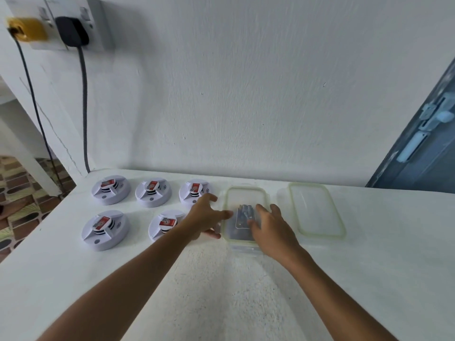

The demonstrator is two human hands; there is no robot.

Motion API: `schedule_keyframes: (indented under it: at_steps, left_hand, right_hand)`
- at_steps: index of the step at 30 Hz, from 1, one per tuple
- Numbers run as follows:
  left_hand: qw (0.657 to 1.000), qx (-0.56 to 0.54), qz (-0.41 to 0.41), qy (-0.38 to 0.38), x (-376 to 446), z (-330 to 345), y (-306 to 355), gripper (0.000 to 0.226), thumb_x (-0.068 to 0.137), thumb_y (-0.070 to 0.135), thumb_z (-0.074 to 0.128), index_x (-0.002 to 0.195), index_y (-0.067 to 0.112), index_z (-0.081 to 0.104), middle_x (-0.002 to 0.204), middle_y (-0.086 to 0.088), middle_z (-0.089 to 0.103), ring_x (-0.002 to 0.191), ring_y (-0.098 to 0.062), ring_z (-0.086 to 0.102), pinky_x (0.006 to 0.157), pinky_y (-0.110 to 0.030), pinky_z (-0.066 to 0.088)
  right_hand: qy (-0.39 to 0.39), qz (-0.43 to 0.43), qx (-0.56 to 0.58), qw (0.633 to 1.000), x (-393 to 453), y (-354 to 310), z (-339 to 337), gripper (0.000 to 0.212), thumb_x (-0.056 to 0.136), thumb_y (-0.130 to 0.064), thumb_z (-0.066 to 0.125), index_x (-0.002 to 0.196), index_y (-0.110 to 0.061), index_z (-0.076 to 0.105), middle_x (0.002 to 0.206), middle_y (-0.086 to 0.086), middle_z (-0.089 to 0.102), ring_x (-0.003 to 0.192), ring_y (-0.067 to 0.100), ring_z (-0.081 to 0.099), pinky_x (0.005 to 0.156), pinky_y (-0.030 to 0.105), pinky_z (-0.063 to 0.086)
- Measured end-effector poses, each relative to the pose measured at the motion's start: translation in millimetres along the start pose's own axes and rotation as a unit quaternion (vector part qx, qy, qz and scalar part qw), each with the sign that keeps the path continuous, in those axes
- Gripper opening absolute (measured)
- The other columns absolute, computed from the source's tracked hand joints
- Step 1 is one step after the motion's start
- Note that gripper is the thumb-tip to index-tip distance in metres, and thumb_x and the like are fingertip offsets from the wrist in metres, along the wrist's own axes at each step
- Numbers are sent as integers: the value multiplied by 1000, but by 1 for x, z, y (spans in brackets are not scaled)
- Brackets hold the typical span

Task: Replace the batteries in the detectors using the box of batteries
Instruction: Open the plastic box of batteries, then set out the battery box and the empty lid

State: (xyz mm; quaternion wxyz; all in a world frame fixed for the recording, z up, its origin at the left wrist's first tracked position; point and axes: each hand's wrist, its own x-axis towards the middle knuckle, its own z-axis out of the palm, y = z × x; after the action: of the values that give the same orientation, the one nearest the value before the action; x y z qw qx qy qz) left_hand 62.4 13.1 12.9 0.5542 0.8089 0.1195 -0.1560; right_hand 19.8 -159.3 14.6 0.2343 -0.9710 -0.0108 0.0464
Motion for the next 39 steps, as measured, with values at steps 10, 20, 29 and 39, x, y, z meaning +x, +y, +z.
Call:
schedule_keyframes:
  at_steps: [10,20,29,39]
  left_hand:
    - [993,31,79,80,6,0,12,74,79,24,79,141,10,41,112,-18,61,61,-16,62,42,-23,53]
    - [977,-3,165,135,-22,-34,46,54,87,31,70,137,20,53,136,-4,54,120,-22,54,95,-33,48]
    - [928,-288,160,174,-45,-33,64,9,94,6,54,87,10,56,80,-6,60,79,-24,61,68,-37,51]
    - [911,-349,89,199,-33,-48,37,23,98,-2,44,93,17,56,113,-10,59,106,-29,61,92,-57,51]
  right_hand:
    - [130,12,117,985,5,-8,-20,70,89,-29,66,147,-22,28,143,10,22,120,29,47,89,26,46]
    - [-18,71,786,613,19,-41,-50,32,81,15,56,113,7,58,94,20,67,78,29,70,64,28,59]
    - [-133,-24,744,654,5,-94,-42,19,96,-2,45,110,-7,58,107,18,69,95,28,68,91,41,54]
    - [-39,-165,-202,965,-6,-17,-4,7,86,-15,58,93,-16,57,94,3,60,86,23,55,69,29,35]
